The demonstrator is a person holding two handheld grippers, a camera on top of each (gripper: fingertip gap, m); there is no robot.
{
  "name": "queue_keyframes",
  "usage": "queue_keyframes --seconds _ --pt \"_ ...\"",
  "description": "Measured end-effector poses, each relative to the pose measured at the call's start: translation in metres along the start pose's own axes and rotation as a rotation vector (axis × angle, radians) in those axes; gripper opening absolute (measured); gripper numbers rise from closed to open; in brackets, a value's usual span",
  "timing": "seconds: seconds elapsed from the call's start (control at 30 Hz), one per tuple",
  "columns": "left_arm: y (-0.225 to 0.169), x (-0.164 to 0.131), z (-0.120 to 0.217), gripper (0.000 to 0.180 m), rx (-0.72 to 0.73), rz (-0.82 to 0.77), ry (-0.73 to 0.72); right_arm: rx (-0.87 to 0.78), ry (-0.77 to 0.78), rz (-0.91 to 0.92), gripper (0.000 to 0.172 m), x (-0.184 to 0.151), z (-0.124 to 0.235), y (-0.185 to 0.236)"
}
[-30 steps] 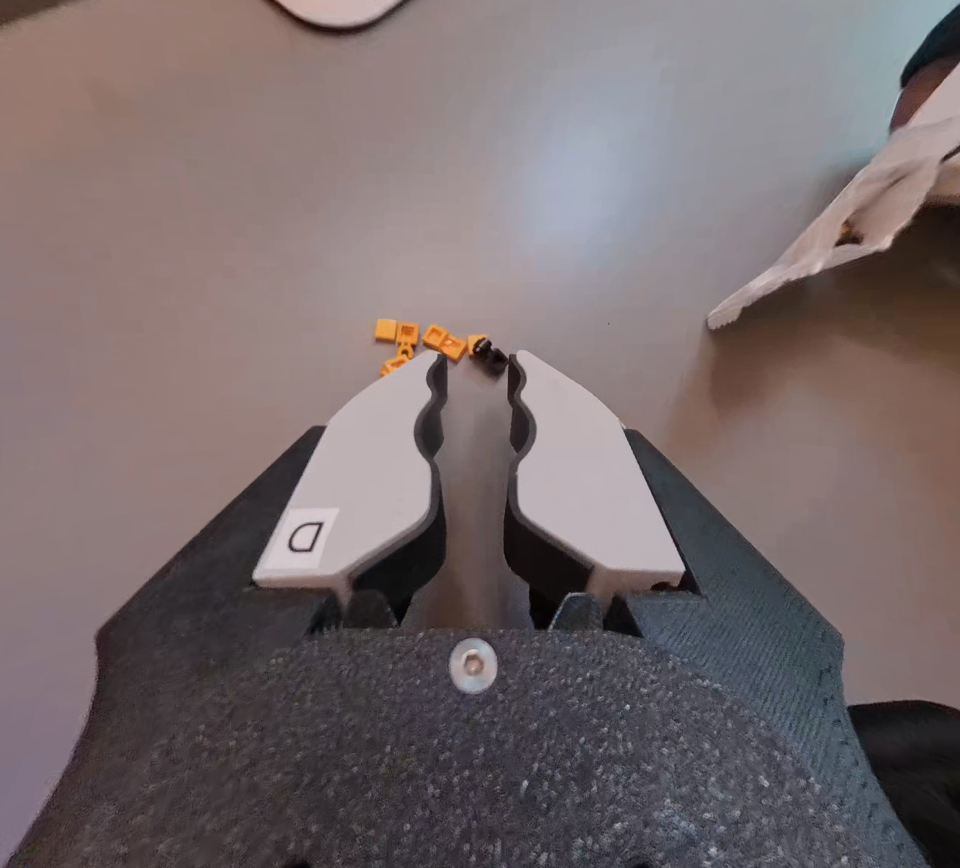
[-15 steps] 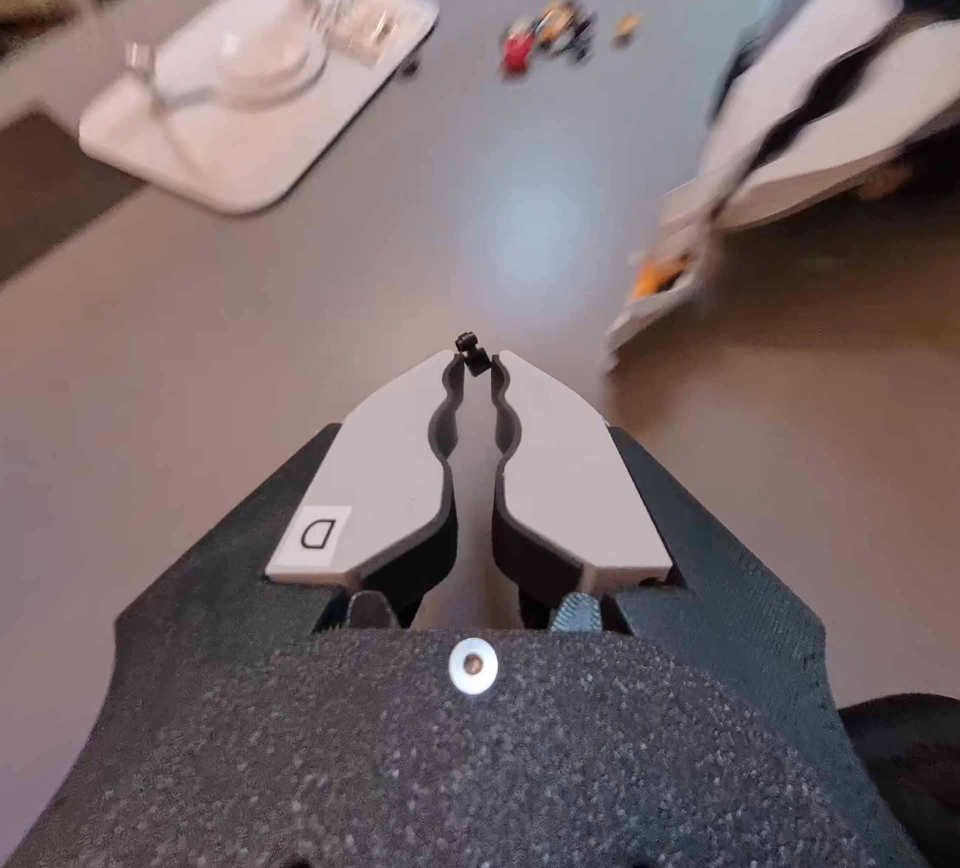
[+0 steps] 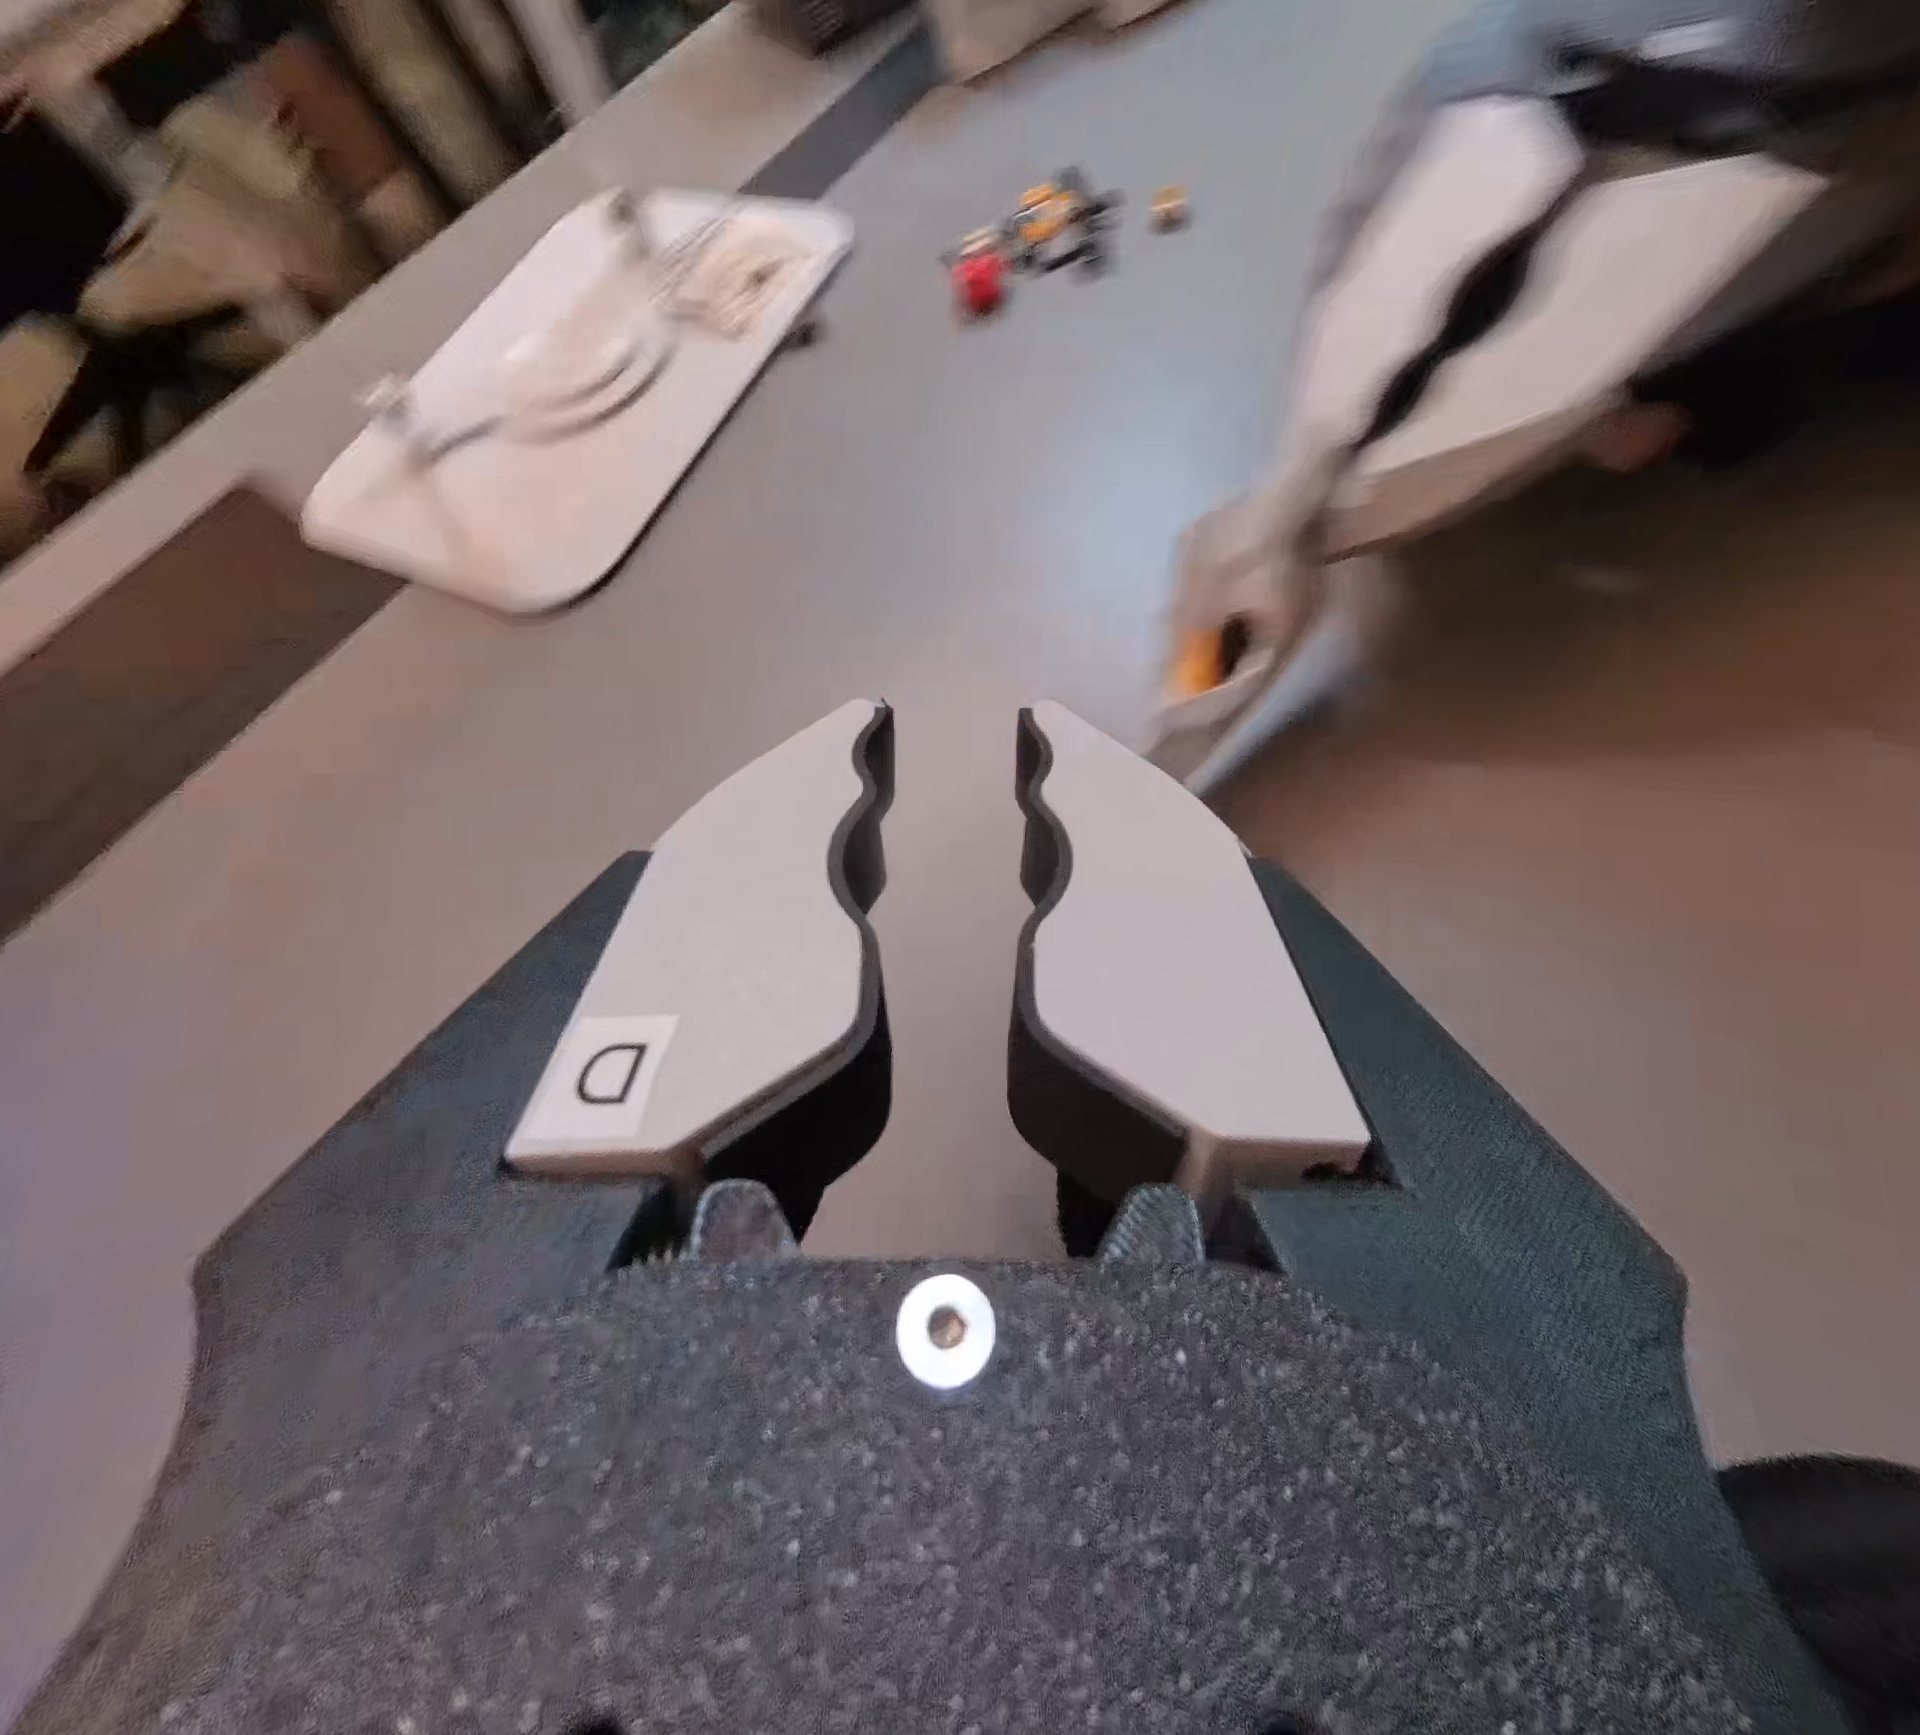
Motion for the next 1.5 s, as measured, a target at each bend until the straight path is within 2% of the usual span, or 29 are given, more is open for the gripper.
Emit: queue_keyframes --seconds 0.13,0.23,0.33,0.5,0.6,0.63,0.73,0.8,0.9,1.0,1.07,1.17,1.23,1.4,1.43,1.5 --pt "0.041 -0.041 -0.007 0.022 0.131 0.214 0.199 -0.03 -0.045 -0.039 0.0 0.002 0.013 0.001" --pt "0.045 -0.063 -0.018 0.025 0.134 0.227 0.3 -0.057 -0.065 -0.059 0.0 0.003 0.023 -0.001" --pt "0.041 -0.071 -0.027 0.028 0.093 0.221 0.346 -0.071 -0.077 -0.065 0.0 0.005 0.029 -0.001" --pt "0.04 -0.067 -0.034 0.028 0.077 0.219 0.341 -0.07 -0.075 -0.061 0.0 0.006 0.03 -0.001" --pt "0.038 -0.067 -0.034 0.017 0.038 0.234 0.345 -0.066 -0.072 -0.074 0.0 0.003 0.028 -0.003" --pt "0.037 -0.067 -0.034 0.008 0.031 0.232 0.345 -0.065 -0.073 -0.076 0.0 0.003 0.029 -0.003" --pt "0.037 -0.068 -0.033 0.0 0.025 0.222 0.344 -0.066 -0.071 -0.074 0.0 0.003 0.028 -0.003" --pt "0.037 -0.068 -0.032 0.0 0.025 0.197 0.335 -0.064 -0.066 -0.074 0.0 0.002 0.027 -0.003" --pt "0.03 -0.054 -0.025 0.0 -0.011 0.18 0.241 -0.066 -0.05 -0.072 0.0 -0.001 0.025 -0.003" --pt "0.035 -0.042 -0.019 0.0 0.072 0.145 0.226 -0.065 -0.033 -0.076 0.0 -0.003 0.023 -0.004" --pt "0.041 -0.044 -0.023 0.011 0.132 0.13 0.255 -0.059 -0.03 -0.076 0.0 -0.004 0.022 -0.003" --pt "0.047 -0.055 -0.034 0.024 0.113 0.166 0.31 -0.053 -0.028 -0.077 0.0 -0.004 0.021 -0.003" --pt "0.051 -0.063 -0.042 0.023 0.113 0.161 0.349 -0.051 -0.027 -0.078 0.0 -0.004 0.02 -0.002" --pt "0.057 -0.063 -0.047 0.006 0.044 0.217 0.392 -0.047 -0.028 -0.076 0.0 -0.003 0.021 -0.002" --pt "0.056 -0.061 -0.046 0.0 0.03 0.211 0.389 -0.046 -0.028 -0.076 0.0 -0.003 0.021 -0.002" --pt "0.048 -0.051 -0.043 0.0 -0.025 0.222 0.302 -0.043 -0.027 -0.075 0.0 -0.004 0.02 -0.002"
Point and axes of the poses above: each gripper's, where its closed fingertips meet, z back along the fingers, x out of its top, y = z × x across the jaws, the point moved 7 cm from there along z, back along the fingers, and after that the axes turned 9 degrees about x, right-handed, at the moved point
